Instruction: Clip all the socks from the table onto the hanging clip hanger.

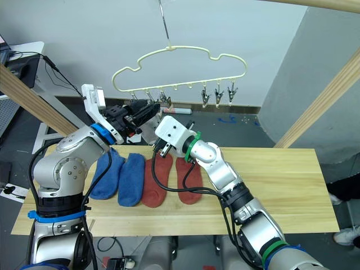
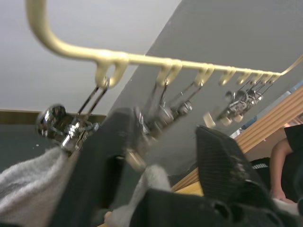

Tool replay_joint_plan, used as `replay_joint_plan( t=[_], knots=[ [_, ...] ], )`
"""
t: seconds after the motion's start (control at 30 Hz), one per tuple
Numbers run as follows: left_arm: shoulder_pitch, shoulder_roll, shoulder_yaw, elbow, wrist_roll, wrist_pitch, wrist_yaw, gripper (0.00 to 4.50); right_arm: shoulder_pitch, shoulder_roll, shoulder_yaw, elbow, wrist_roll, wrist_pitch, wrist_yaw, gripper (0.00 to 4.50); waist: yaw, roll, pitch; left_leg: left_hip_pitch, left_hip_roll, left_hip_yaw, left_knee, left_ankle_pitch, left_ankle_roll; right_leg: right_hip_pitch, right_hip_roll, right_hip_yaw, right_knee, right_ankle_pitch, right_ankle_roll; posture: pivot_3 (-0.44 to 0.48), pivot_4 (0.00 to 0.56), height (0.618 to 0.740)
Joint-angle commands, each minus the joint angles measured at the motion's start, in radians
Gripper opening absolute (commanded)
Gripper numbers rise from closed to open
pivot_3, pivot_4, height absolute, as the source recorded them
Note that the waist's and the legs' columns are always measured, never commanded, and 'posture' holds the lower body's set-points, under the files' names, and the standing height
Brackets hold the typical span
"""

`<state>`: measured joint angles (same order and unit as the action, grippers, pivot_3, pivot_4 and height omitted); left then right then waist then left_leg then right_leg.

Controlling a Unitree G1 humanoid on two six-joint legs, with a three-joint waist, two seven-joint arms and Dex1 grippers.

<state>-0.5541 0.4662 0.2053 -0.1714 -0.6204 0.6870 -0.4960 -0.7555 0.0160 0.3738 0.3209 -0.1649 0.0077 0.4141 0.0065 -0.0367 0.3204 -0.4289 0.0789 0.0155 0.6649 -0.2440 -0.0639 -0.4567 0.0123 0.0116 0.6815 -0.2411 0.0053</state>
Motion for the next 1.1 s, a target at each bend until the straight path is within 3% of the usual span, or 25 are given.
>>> replay_joint_plan(
  t=[0.03, 0.07, 0.27, 0.37, 0.53, 0.67, 1.1],
  knots=[
    [0.024, 0.019, 0.014, -0.090, 0.022, -0.049, 0.005, 3.20, -0.004, 0.006, 0.010, -0.024, 0.000, -0.008, 0.023, 1.42, 0.001, 0.000, 0.000, 0.000, 0.000, 0.000, 0.000, 0.000, 0.000, 0.000, 0.000, 0.000, 0.000, 0.000, 0.000, 0.077, 0.311, 0.703],
    [0.042, 0.017, 0.014, -0.112, 0.043, -0.074, 0.018, 3.20, 0.004, -0.003, 0.021, -0.035, -0.008, -0.004, 0.034, 1.68, 0.000, 0.000, 0.000, 0.000, 0.000, 0.000, 0.000, 0.000, 0.000, 0.000, 0.000, 0.000, 0.000, 0.000, 0.000, 0.079, 0.310, 0.703],
    [0.149, 0.007, -0.023, -0.205, 0.130, -0.188, 0.033, 3.20, 0.078, -0.073, 0.039, -0.161, -0.021, 0.040, 0.090, 1.68, 0.007, 0.000, 0.000, 0.000, 0.000, 0.000, 0.000, 0.000, 0.000, 0.000, 0.000, 0.001, 0.000, 0.000, 0.000, 0.083, 0.316, 0.703],
    [0.206, -0.016, -0.074, -0.240, 0.222, -0.312, 0.041, 3.20, 0.159, -0.145, 0.035, -0.306, -0.010, 0.109, 0.142, 1.68, 0.016, 0.000, 0.000, 0.000, 0.000, 0.000, 0.000, 0.000, 0.000, 0.000, 0.000, 0.001, 0.000, 0.000, 0.000, 0.079, 0.323, 0.703],
    [0.239, -0.081, -0.163, -0.236, 0.313, -0.422, 0.063, 3.20, 0.258, -0.264, 0.003, -0.523, 0.031, 0.223, 0.227, 1.68, 0.019, 0.000, 0.000, -0.001, -0.001, -0.002, 0.001, 0.000, 0.000, 0.001, 0.000, 0.002, 0.000, 0.000, 0.000, 0.071, 0.335, 0.703],
    [0.254, -0.114, -0.162, -0.229, 0.358, -0.453, 0.106, 3.20, 0.289, -0.310, -0.034, -0.616, 0.067, 0.292, 0.252, 1.68, 0.010, 0.000, 0.000, 0.000, 0.000, -0.002, 0.001, 0.000, 0.001, 0.001, 0.000, 0.002, 0.000, -0.001, 0.002, 0.040, 0.344, 0.703],
    [0.302, -0.015, -0.085, -0.233, 0.291, -0.430, -0.009, 3.20, 0.320, -0.309, -0.028, -0.647, 0.077, 0.320, 0.226, 1.68, -0.002, 0.001, 0.000, 0.000, 0.000, -0.002, 0.000, 0.001, 0.001, 0.001, 0.002, 0.002, 0.000, -0.001, 0.002, 0.048, 0.342, 0.703]
  ],
)
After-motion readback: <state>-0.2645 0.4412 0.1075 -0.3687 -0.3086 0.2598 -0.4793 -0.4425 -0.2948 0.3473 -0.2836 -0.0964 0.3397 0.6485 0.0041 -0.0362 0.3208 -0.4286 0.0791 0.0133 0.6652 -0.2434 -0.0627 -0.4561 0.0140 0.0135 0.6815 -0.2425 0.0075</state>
